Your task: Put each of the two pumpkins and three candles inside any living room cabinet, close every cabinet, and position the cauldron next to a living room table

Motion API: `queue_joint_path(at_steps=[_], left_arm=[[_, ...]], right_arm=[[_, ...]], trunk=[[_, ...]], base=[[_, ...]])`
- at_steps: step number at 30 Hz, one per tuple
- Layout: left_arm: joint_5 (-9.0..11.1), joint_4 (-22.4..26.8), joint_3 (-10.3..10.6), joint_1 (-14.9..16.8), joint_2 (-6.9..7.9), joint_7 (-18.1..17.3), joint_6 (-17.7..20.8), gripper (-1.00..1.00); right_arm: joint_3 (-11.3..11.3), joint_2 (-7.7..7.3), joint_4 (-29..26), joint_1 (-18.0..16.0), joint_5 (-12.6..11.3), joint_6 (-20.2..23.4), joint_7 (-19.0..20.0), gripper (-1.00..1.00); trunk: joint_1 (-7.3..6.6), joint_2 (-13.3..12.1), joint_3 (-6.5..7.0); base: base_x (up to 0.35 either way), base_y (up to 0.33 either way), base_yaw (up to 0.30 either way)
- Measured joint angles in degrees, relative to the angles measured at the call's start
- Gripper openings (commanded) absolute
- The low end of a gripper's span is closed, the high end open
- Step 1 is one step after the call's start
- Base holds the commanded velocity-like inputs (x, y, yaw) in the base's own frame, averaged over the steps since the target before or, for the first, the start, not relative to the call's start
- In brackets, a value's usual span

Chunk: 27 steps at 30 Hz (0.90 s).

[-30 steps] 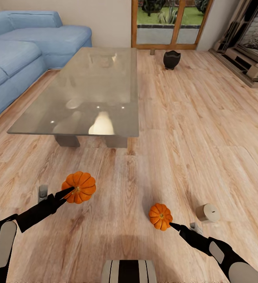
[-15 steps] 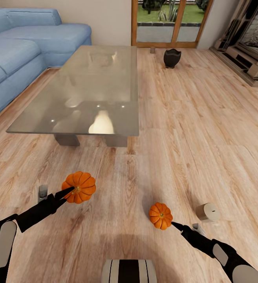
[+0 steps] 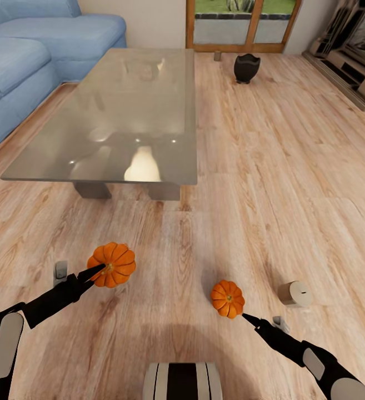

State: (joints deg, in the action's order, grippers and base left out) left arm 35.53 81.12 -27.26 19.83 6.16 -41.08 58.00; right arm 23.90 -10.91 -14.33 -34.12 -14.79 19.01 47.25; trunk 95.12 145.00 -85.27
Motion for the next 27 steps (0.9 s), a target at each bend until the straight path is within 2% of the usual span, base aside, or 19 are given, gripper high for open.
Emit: queue_joint_path(at_steps=[3, 8, 11, 19, 23, 27], left_arm=[[0.0, 0.0, 0.0, 0.0, 0.0, 0.0, 0.0, -1.0], [0.1, 0.0, 0.0, 0.0, 0.0, 0.0, 0.0, -1.0], [0.2, 0.0, 0.0, 0.0, 0.05, 0.0, 0.1, -1.0], [0.3, 0.0, 0.0, 0.0, 0.09, 0.0, 0.1, -1.0], [0.1, 0.0, 0.0, 0.0, 0.09, 0.0, 0.0, -1.0], [0.5, 0.0, 0.0, 0.0, 0.09, -0.1, 0.1, -1.0]], right_arm=[[0.0, -0.02, 0.0, 0.0, 0.0, 0.0, 0.1, 1.0], [0.0, -0.32, -0.1, 0.0, 0.0, 0.2, -0.2, 1.0], [0.1, -1.17, -0.2, 0.0, -0.1, 0.4, -0.4, 1.0], [0.2, -1.64, -0.2, -0.4, -0.2, 0.6, -0.8, 1.0], [0.5, -1.4, -0.2, -0.7, -0.2, 0.5, -3.8, 1.0], [0.9, -1.21, -0.2, -0.7, -0.3, 0.3, -4.9, 1.0]], trunk=[[0.08, 0.0, -0.67], [0.07, 0.0, -0.67], [0.07, 0.0, -0.67], [0.07, 0.0, -0.67], [0.15, 0.1, -1.33], [0.18, 0.1, -1.56]], base=[[0.0, 0.0, 0.0], [0.0, 0.0, 0.0], [0.0, 0.0, 0.0], [0.0, 0.0, 0.0], [0.0, 0.0, 0.0], [0.0, 0.0, 0.0]])
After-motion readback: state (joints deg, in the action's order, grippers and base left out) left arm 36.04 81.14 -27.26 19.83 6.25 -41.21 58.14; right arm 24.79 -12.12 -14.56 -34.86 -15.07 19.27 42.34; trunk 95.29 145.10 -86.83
